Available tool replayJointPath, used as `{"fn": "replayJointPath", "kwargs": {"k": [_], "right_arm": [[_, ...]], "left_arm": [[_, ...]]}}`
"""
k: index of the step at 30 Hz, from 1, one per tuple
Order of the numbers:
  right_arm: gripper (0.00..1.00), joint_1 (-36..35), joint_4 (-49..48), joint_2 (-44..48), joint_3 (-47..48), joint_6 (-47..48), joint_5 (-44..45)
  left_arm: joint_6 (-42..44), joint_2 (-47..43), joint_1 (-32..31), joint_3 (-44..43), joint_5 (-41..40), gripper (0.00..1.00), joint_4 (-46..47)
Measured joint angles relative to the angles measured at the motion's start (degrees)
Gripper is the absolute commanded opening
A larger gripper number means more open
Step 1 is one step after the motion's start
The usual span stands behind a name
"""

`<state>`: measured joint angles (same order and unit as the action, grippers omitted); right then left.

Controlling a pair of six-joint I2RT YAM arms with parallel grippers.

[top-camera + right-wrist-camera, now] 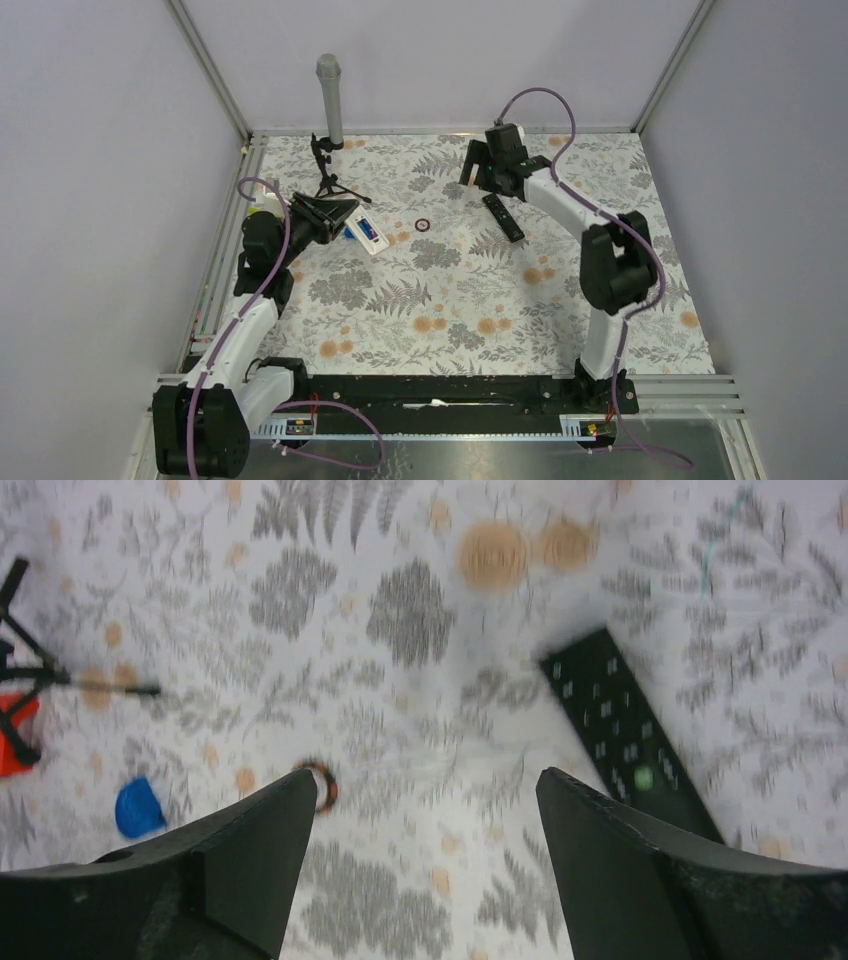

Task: Load the batteries into the remote control
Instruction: Move the battery cover to the center of the board.

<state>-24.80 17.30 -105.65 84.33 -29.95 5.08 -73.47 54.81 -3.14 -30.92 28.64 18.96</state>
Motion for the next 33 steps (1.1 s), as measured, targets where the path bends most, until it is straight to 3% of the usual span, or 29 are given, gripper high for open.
{"fn": "replayJointPath", "kwargs": {"k": [10, 15, 20, 26, 33], "right_arm": [[0.70, 8.68, -10.75, -27.32, 20.85, 0.37, -3.15], [0.58, 10.99, -9.90, -40.92, 37.35, -1.79, -5.29], [0.51, 11.32, -5.68, -48.26, 50.01, -3.63, -7.39], [0.48, 11.26, -0.81, -47.98, 50.75, -4.02, -7.69], [0.49, 11.10, 0.90, -37.22, 34.25, -4.35, -7.65]], "left_arm": [[1.70, 1.46, 0.48, -0.13, 0.02, 0.00, -1.53], [2.12, 3.45, 0.98, -0.72, 0.04, 0.00, -1.75], [2.12, 5.09, 1.51, -1.22, 0.04, 0.00, -1.44], [2.64, 5.81, 2.27, -1.79, 0.00, 0.00, -1.29], [2.40, 8.13, 2.54, -1.86, 0.20, 0.00, 1.05]]}}
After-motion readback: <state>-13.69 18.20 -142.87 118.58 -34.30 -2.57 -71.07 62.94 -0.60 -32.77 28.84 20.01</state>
